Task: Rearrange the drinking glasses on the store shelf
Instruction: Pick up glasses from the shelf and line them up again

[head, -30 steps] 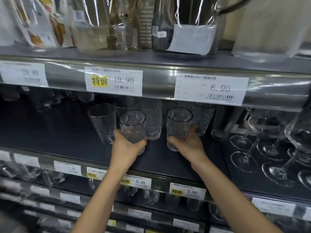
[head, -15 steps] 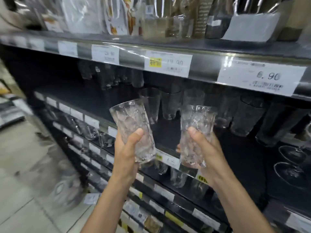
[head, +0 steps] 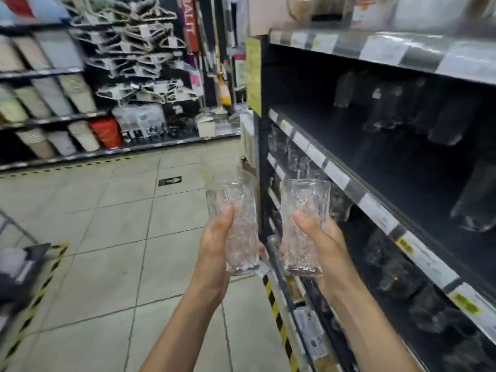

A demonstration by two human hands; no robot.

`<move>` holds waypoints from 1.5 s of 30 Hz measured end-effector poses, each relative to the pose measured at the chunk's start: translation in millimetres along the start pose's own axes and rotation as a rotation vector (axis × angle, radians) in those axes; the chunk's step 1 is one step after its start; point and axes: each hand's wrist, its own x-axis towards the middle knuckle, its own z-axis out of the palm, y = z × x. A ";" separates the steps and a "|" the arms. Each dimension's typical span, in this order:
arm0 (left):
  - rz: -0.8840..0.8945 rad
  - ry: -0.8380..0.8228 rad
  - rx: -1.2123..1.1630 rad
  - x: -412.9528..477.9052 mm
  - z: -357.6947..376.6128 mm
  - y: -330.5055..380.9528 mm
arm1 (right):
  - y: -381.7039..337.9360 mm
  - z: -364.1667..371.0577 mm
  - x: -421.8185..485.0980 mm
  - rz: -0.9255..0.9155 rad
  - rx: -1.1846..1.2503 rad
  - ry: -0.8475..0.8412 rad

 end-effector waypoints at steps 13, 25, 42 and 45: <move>0.057 0.170 -0.002 76.7 -123.6 48.7 | 44.8 145.3 123.6 0.137 -0.005 -0.251; 0.015 0.141 -0.037 210.3 -170.1 57.7 | 61.9 172.3 246.5 0.117 0.032 -0.076; 0.008 0.003 0.056 495.0 -158.5 51.0 | 87.3 160.5 503.8 0.118 0.100 0.128; 0.002 -0.014 0.073 548.3 -144.4 52.7 | 82.2 150.4 544.1 0.115 0.095 0.190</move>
